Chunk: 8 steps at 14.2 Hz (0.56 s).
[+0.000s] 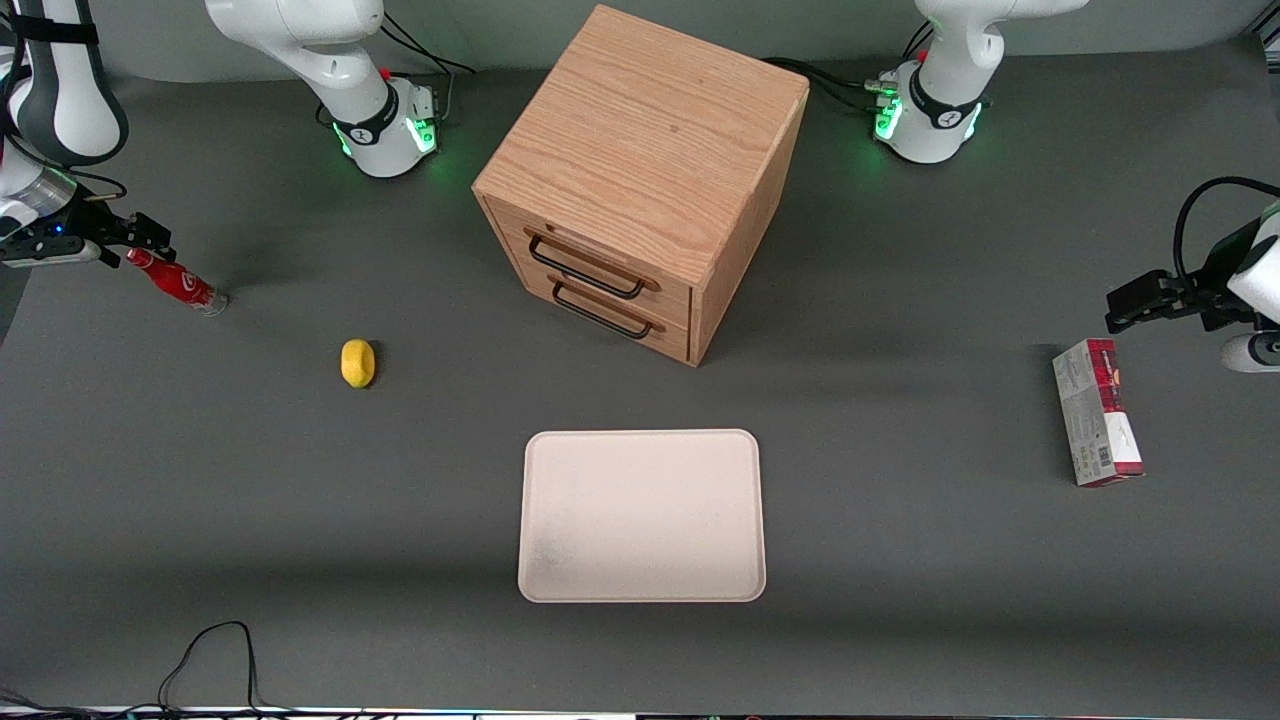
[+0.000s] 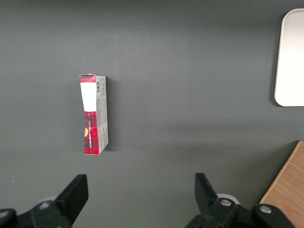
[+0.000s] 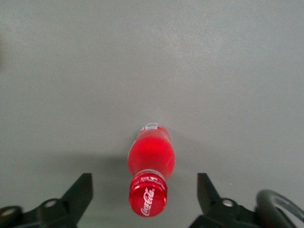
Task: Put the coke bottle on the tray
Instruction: 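Lower the open right gripper around the bottle and close it, then lift the bottle with the right gripper and swing it toward the tray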
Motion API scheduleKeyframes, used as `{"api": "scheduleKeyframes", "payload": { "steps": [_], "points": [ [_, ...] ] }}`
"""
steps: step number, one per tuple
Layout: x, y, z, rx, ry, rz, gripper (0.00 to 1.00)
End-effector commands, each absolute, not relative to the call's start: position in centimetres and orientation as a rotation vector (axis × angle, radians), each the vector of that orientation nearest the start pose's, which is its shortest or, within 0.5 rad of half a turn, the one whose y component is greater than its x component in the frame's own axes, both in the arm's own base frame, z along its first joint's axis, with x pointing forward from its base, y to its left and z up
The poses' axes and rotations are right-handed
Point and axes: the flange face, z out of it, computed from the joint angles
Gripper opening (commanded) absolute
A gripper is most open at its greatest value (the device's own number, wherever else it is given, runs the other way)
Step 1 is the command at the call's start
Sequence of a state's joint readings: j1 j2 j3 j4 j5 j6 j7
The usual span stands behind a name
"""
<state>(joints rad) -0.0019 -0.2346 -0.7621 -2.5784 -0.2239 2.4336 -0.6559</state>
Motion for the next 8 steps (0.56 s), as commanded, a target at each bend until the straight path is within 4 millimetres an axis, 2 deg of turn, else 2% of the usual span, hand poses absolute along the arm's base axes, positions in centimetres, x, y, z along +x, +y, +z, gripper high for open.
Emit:
{"api": "scheduleKeyframes", "payload": {
  "steps": [1,7,8],
  "points": [
    [32.38,-29.74,32.43,-3.164,-0.197,-0.053,0.64],
    [32.71,-30.07,32.94,-3.169,-0.272,-0.065,0.03],
    [32.66,-30.12,32.94,-3.169,-0.270,-0.065,0.00]
  ]
}}
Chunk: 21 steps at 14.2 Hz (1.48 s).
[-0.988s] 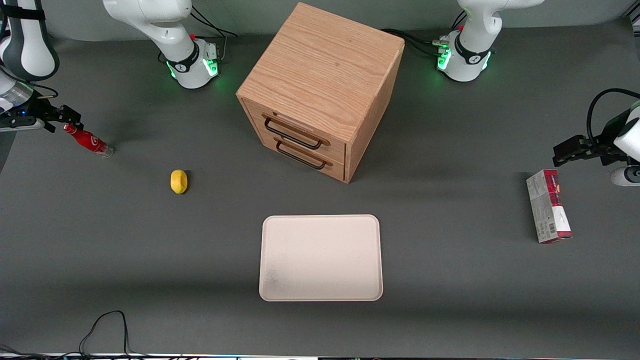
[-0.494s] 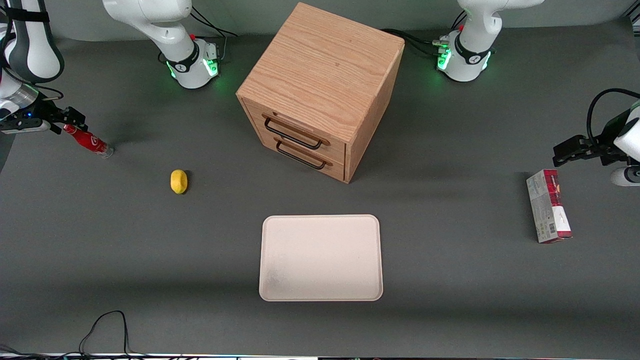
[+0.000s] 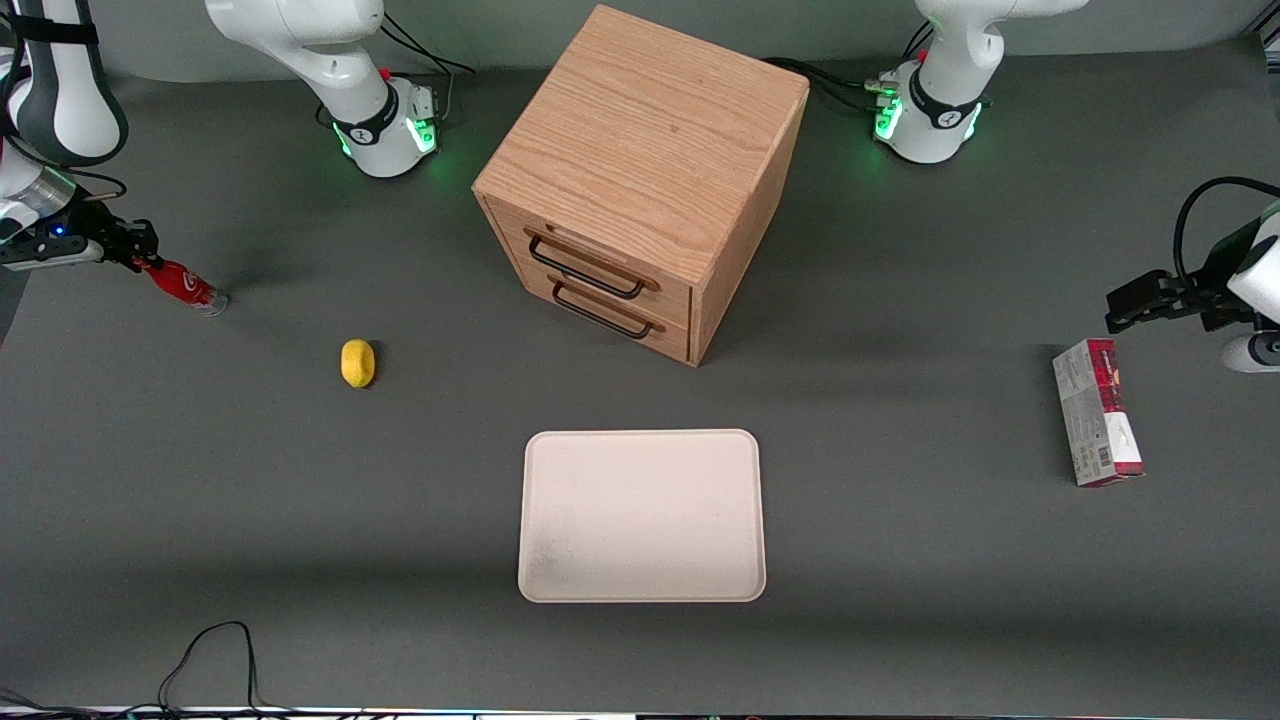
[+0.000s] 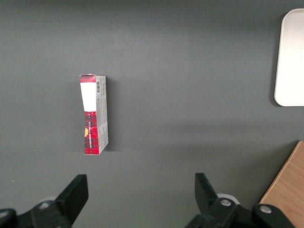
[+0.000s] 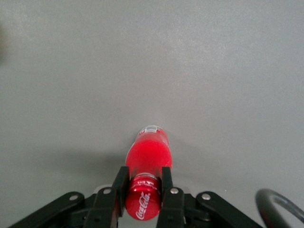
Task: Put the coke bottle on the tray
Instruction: 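Lift the bottle with the right gripper and swing it toward the tray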
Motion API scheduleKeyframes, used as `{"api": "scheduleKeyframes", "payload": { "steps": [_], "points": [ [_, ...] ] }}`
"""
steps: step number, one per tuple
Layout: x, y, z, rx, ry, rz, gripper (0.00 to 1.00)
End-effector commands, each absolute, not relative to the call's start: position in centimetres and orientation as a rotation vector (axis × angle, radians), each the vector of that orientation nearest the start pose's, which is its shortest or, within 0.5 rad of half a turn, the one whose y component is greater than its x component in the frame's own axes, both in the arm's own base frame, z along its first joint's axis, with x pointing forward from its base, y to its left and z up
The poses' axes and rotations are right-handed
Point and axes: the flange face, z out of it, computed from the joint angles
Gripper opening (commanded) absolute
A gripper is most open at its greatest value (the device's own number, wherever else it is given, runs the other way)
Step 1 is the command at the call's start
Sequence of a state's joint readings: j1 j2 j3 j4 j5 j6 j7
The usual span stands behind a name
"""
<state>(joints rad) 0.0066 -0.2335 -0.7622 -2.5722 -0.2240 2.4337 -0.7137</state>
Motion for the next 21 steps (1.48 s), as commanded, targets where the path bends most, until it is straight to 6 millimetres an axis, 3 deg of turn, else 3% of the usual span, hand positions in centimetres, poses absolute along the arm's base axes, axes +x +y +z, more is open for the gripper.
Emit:
{"api": "scheduleKeyframes", "payload": {
  "steps": [1,3,5,9,13,16,17,19,20,21],
  "points": [
    [32.7,-30.1,32.9,-3.169,-0.272,-0.065,0.00],
    [32.9,-30.3,33.4,-3.174,-0.266,-0.070,0.00],
    [35.2,-30.2,36.8,-3.161,-0.293,-0.018,0.00],
    [41.9,-27.8,49.1,-3.152,-0.357,0.091,0.00],
    [44.7,-25.2,61.2,-3.194,-0.428,0.031,0.00],
    [45.7,-22.9,68.0,-3.226,-0.451,0.041,0.00],
    [46.0,-22.3,68.9,-3.217,-0.451,0.035,0.00],
    [47.3,-21.3,68.2,-3.195,-0.454,0.044,0.00],
    [48.7,-20.3,67.6,-3.193,-0.470,0.062,0.00],
    [50.9,-17.9,68.4,-3.194,-0.503,0.024,0.00]
  ]
}}
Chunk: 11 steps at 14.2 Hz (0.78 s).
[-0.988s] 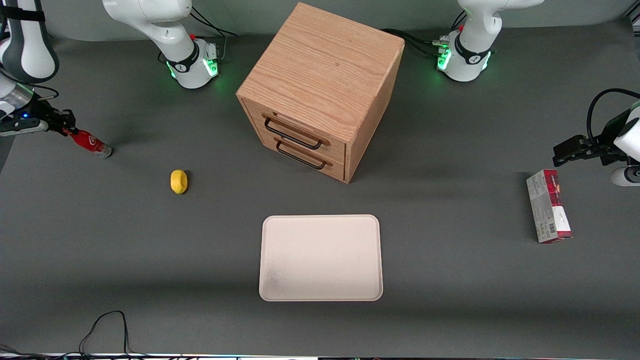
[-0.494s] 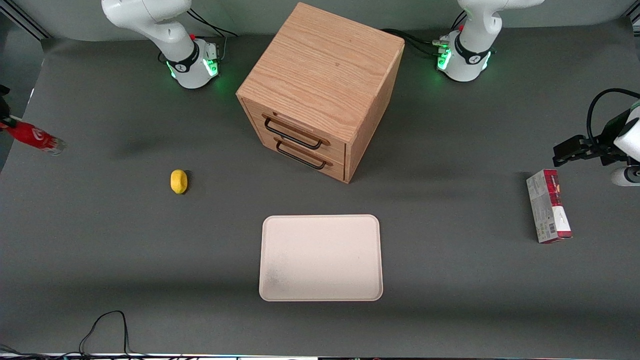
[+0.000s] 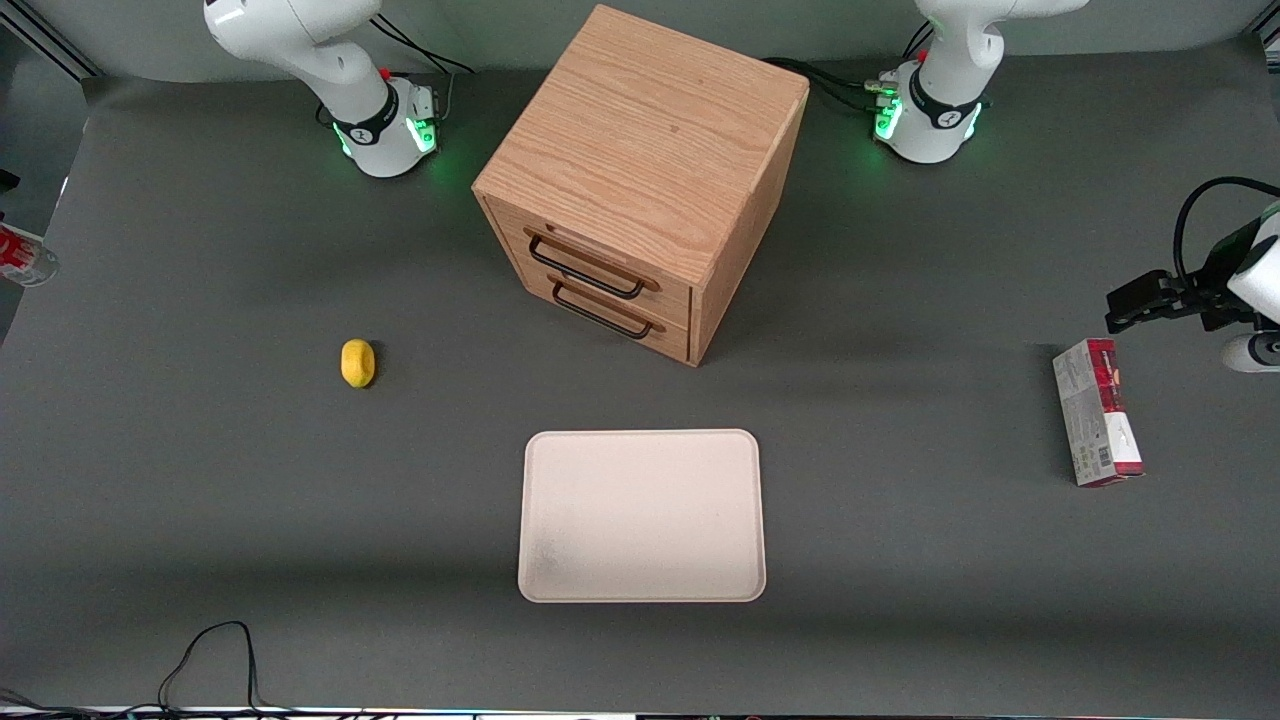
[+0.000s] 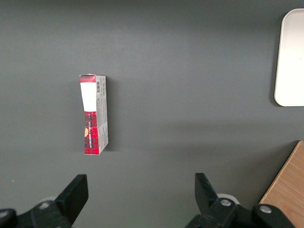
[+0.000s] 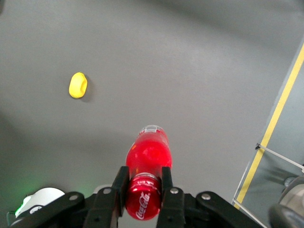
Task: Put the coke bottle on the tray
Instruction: 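Lift the bottle with the right gripper and swing it toward the tray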
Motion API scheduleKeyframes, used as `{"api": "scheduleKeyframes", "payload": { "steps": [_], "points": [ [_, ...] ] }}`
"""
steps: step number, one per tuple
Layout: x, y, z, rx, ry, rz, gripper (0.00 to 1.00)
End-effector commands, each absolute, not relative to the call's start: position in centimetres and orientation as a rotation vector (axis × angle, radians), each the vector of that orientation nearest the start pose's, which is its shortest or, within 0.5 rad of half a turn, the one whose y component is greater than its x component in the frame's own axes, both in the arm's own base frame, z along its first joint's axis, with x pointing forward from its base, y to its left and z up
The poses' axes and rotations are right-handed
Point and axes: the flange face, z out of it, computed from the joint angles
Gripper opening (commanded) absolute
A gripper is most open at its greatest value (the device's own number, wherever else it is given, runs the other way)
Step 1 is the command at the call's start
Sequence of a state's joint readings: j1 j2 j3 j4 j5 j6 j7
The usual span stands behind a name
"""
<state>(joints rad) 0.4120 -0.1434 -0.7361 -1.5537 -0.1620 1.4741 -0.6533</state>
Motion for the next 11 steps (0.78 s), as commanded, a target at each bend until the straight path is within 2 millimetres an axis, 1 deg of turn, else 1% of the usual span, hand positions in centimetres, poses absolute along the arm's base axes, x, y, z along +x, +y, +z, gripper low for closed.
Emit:
{"api": "scheduleKeyframes", "payload": {
  "steps": [1,2,3,4,5,6,8,10,11],
  "points": [
    [53.5,-15.5,68.9,-3.197,-0.534,-0.003,0.00],
    [55.9,-13.0,68.2,-3.184,-0.559,0.033,0.00],
    [58.3,-9.9,67.9,-3.169,-0.603,0.048,0.00],
    [60.2,-7.0,67.9,-3.164,-0.642,0.029,0.00],
    [61.9,-4.3,67.3,-3.173,-0.620,0.028,0.00],
    [63.3,-1.5,66.3,-3.167,-0.617,0.027,0.00],
    [65.5,5.0,64.1,-3.164,-0.593,0.016,0.00],
    [66.7,11.3,62.5,-3.161,-0.508,-0.013,0.00],
    [66.9,14.0,61.8,-3.148,-0.464,-0.021,0.00]
  ]
}}
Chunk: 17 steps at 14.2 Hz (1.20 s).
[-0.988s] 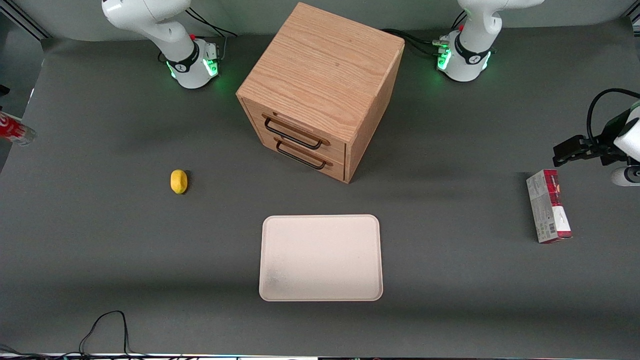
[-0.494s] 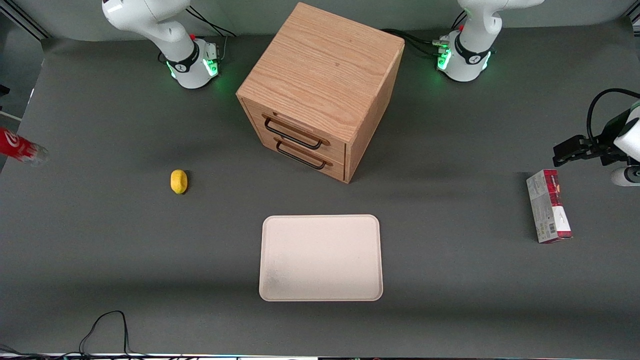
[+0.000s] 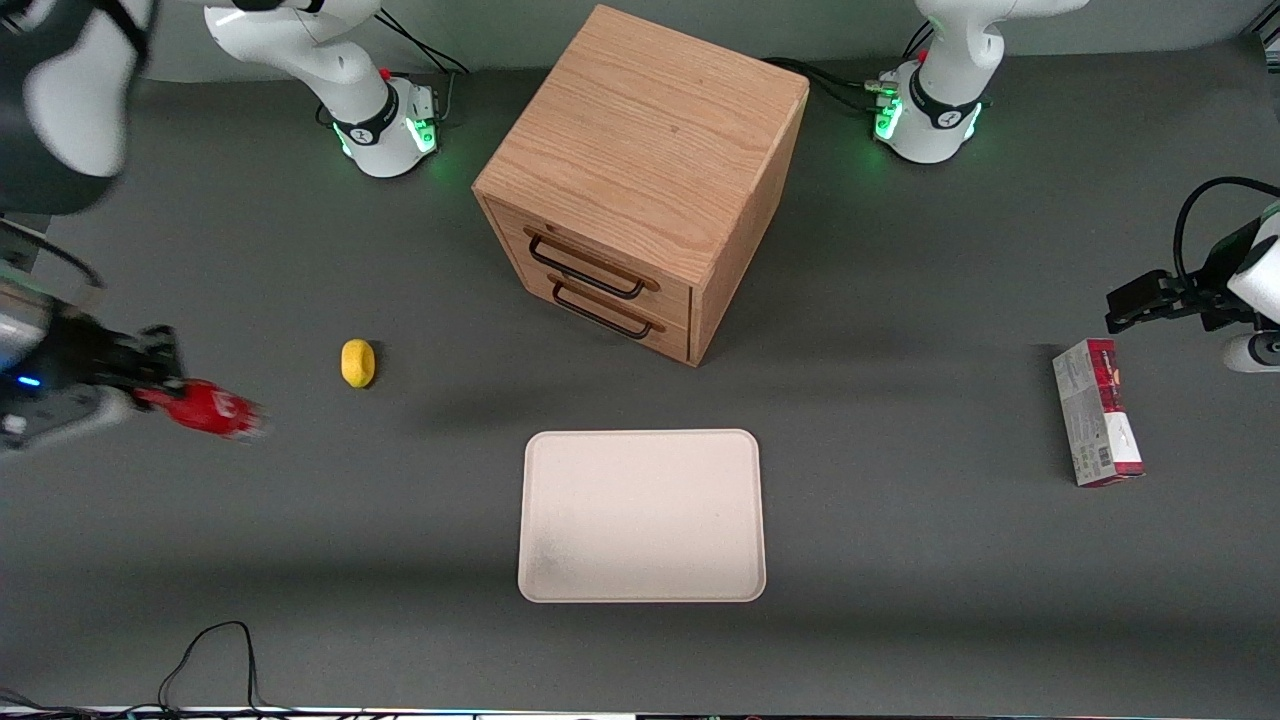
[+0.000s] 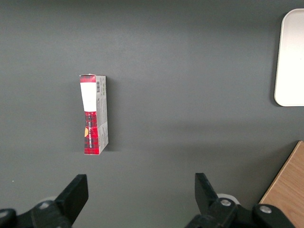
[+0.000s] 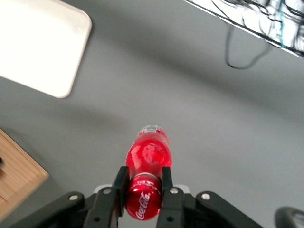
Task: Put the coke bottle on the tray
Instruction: 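Carry the bottle over the cream tray and lower it upright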
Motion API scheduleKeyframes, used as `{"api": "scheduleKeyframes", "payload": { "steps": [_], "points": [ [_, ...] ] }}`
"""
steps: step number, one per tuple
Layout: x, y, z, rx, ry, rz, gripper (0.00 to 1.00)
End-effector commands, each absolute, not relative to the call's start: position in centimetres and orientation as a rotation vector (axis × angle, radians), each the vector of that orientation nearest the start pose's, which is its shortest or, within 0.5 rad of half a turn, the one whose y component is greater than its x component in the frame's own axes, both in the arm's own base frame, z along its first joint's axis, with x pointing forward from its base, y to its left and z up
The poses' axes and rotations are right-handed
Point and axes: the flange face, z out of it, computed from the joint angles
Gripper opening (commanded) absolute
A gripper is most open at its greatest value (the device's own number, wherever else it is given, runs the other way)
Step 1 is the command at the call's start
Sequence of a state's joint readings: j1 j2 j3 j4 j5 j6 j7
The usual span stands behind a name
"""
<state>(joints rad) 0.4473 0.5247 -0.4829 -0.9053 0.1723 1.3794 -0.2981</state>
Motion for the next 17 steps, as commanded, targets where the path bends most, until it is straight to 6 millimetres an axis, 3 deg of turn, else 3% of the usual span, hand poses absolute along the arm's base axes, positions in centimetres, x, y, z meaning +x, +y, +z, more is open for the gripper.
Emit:
{"api": "scheduleKeyframes", "payload": {
  "steps": [1,3,7,10,12,17],
  "points": [
    [67.1,16.3,61.1,-3.134,-0.446,-0.043,0.00],
    [67.2,20.9,59.7,-3.100,-0.506,-0.088,0.00],
    [64.4,30.9,58.6,-3.136,-0.565,-0.148,0.00],
    [63.5,33.6,58.1,-3.099,-0.605,-0.156,0.00],
    [63.8,34.3,57.5,-3.086,-0.616,-0.183,0.00],
    [68.3,35.8,48.4,-3.098,-0.615,-0.261,0.00]
  ]
}}
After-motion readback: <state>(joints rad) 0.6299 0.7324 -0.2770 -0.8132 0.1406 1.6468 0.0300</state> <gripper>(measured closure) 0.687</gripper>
